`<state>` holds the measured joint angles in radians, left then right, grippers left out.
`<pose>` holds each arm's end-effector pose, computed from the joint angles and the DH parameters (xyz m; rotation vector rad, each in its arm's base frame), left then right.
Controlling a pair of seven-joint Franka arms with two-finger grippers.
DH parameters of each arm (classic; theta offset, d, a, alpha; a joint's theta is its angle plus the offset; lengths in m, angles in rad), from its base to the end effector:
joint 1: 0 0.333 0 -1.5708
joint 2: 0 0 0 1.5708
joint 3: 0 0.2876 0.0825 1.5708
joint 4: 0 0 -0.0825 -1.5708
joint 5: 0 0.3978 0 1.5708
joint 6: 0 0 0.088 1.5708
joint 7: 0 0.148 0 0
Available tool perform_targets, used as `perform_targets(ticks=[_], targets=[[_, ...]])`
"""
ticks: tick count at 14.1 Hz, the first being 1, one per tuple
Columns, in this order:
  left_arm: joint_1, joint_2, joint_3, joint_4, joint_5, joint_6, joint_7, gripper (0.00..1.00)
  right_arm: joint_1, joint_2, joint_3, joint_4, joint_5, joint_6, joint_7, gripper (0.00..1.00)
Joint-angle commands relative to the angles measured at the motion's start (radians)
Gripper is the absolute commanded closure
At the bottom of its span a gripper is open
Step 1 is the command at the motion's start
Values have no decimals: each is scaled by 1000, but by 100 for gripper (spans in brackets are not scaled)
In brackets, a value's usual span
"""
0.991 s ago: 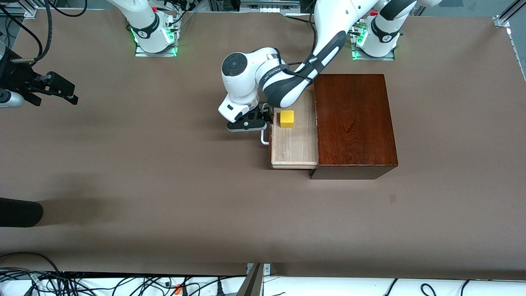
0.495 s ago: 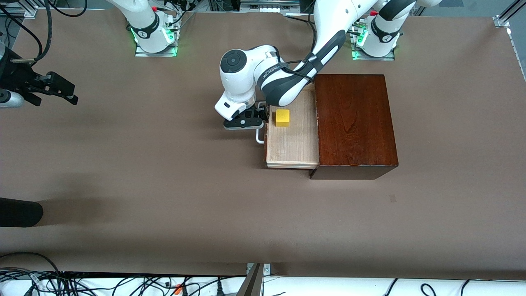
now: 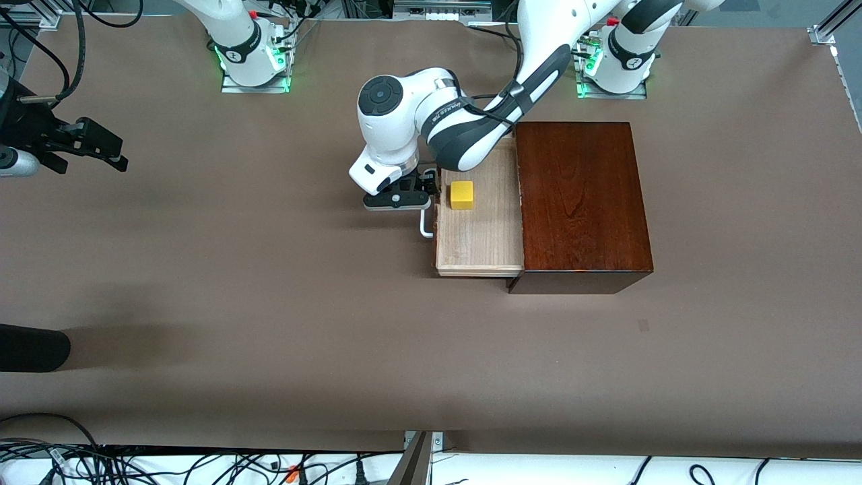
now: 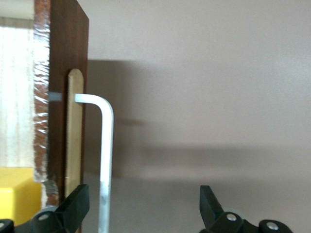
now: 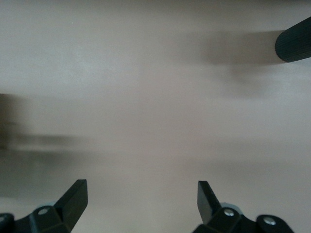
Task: Open drawer, take yellow block, close drawer
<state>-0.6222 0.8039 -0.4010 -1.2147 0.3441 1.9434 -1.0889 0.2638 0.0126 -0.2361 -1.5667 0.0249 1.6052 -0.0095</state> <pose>0.4664 -0.5768 0.2503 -3.1100 -0.0731 -0.0320 0.5760 0.0202 0.5532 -3.1186 -0.0573 -0.0406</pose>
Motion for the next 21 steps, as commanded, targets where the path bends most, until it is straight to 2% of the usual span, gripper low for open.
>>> perform_targets(ticks=[1, 3, 6, 10, 16, 19, 21], targets=[[13, -8, -10, 4, -20, -55, 38, 0, -8, 4, 3, 16, 4, -5, 3, 0], [16, -26, -18, 24, -31, -168, 43, 0, -8, 4, 3, 16, 6, -7, 3, 0], [48, -148, -16, 63, -118, -297, 60, 0, -8, 4, 3, 16, 4, -7, 3, 0], [229, -300, -16, 61, -278, -386, 151, 0, -8, 4, 3, 16, 4, -7, 3, 0], [531, -454, -12, 40, -350, -564, 578, 0, -5, 4, 6, 17, 3, -14, -7, 0], [657, -537, -13, -43, -352, -575, 740, 0, 9, 3, 44, 22, 3, -14, -1, 0], [715, -597, -12, -109, -353, -570, 771, 0, 11, 9, 69, 24, 4, -5, -9, 0]])
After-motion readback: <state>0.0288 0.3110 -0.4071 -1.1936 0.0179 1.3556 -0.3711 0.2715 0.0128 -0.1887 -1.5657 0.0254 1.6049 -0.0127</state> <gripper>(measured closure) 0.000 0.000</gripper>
